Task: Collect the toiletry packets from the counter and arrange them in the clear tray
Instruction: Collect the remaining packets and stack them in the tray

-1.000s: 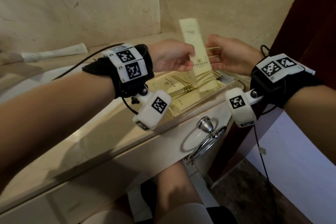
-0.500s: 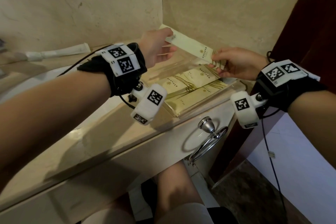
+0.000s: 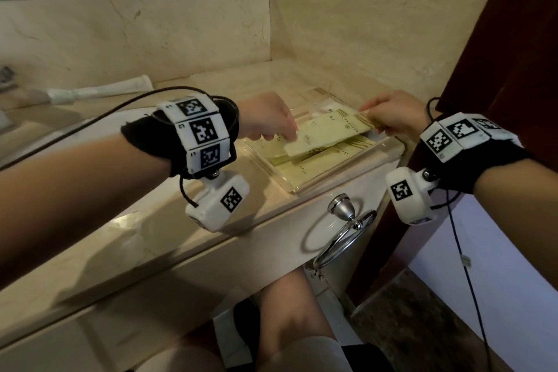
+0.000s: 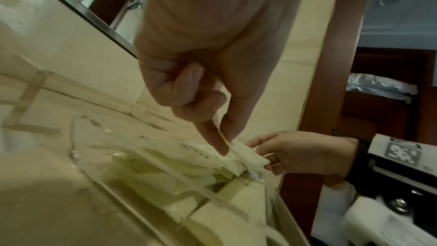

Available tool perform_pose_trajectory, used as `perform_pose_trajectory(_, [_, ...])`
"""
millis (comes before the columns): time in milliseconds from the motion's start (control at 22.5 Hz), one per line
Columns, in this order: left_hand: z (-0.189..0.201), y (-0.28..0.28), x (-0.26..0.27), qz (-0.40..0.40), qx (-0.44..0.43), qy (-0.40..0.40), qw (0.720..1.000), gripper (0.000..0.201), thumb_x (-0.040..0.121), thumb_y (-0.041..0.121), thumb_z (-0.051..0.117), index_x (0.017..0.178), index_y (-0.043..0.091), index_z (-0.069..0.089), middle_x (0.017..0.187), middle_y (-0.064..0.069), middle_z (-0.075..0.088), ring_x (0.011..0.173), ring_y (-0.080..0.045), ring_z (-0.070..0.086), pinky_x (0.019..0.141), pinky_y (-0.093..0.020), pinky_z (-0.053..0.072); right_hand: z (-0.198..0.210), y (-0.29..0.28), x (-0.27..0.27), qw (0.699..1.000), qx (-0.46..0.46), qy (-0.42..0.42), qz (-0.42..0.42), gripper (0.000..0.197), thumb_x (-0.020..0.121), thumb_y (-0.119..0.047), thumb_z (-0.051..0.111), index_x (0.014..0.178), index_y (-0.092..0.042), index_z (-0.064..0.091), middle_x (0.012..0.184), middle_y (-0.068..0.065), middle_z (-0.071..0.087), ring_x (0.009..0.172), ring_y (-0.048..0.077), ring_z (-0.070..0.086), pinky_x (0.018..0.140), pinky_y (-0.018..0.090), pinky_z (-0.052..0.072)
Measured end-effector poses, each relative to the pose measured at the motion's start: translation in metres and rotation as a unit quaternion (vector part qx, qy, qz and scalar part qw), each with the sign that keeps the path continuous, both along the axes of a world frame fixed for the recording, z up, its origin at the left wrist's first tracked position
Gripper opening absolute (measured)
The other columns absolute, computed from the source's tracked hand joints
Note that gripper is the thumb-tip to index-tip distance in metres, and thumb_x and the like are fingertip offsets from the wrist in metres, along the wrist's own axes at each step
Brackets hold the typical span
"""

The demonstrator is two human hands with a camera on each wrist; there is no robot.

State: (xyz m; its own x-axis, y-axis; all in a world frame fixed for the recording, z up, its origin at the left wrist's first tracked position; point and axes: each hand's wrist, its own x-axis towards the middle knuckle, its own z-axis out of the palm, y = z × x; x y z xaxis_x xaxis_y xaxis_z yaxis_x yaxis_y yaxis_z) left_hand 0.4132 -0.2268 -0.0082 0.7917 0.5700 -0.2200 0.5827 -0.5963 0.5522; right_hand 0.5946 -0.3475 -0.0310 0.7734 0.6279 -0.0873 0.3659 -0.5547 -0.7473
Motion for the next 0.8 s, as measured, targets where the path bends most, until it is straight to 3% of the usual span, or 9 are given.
perform_pose_trajectory(133, [-0.006,-0.003,-0.003,-0.034,0.035,0.045,0.998,0.015,0.082,0.015,0.069,0.095,0.008,0.069,0.058,-0.002,0.045,0.048,-0.015,0.032,0.038,-0.015,0.023,-0.005,0.002,-0.003,0.997,-0.044,-0.063,0.015,0.03,0.085,0.003,0.05,0.107,-0.014,0.062,0.091,0.005,0.056,0.074,0.017,0.052,0.048,0.019,0.033])
perform_pose_trajectory(222, [-0.01,-0.004,-0.003,-0.044,0.058,0.059,0.996,0.019,0.081,0.017,0.07,0.096,0.006,0.071,0.057,-0.001,0.048,0.048,-0.015,0.035,0.039,-0.017,0.025,-0.008,0.004,-0.003,0.994,-0.054,-0.089,0.013,0.034,0.082,0.004,0.053,0.112,-0.011,0.062,0.091,0.004,0.055,0.088,0.019,0.052,0.051,0.02,0.033])
perform_pose_trajectory(355, [-0.012,-0.007,-0.002,-0.057,0.096,0.062,0.992,0.024,0.08,0.017,0.069,0.096,0.0,0.072,0.041,0.004,0.048,0.042,-0.012,0.038,0.039,-0.016,0.029,-0.013,0.006,-0.001,0.991,-0.071,-0.116,0.007,0.035,0.082,0.003,0.055,0.113,-0.01,0.062,0.094,0.004,0.054,0.093,0.022,0.054,0.064,0.025,0.038])
perform_pose_trajectory(444, [-0.01,-0.009,-0.001,-0.074,0.127,0.069,0.987,0.02,0.081,0.016,0.065,0.088,-0.001,0.072,0.035,0.006,0.047,0.036,-0.009,0.04,0.038,-0.014,0.032,-0.015,0.005,0.002,0.988,-0.076,-0.133,0.0,0.034,0.082,0.002,0.055,0.113,-0.011,0.062,0.099,0.006,0.055,0.091,0.02,0.051,0.067,0.025,0.037])
perform_pose_trajectory(622, [-0.011,-0.018,0.005,-0.101,0.171,0.11,0.974,0.018,0.087,0.013,0.056,0.071,0.005,0.061,0.058,-0.003,0.048,0.045,-0.013,0.036,0.044,-0.016,0.03,-0.014,0.007,0.004,0.983,-0.081,-0.163,-0.011,0.03,0.085,0.0,0.055,0.112,-0.011,0.062,0.118,0.01,0.06,0.102,0.025,0.056,0.074,0.025,0.037])
perform_pose_trajectory(711, [-0.013,-0.021,0.008,-0.111,0.2,0.129,0.965,0.028,0.087,0.014,0.057,0.059,0.008,0.053,0.055,-0.001,0.042,0.048,-0.014,0.034,0.045,-0.018,0.028,-0.012,0.008,0.004,0.979,-0.095,-0.181,-0.006,0.029,0.085,-0.003,0.057,0.113,-0.01,0.061,0.122,0.011,0.059,0.111,0.027,0.056,0.077,0.028,0.041])
perform_pose_trajectory(800, [-0.011,-0.023,0.008,-0.117,0.237,0.127,0.956,0.028,0.085,0.019,0.06,0.058,0.012,0.055,0.056,0.002,0.048,0.052,-0.013,0.041,0.046,-0.018,0.03,-0.011,0.008,0.003,0.975,-0.108,-0.196,0.0,0.031,0.084,-0.006,0.06,0.114,-0.01,0.059,0.122,0.011,0.059,0.112,0.028,0.056,0.081,0.031,0.044])
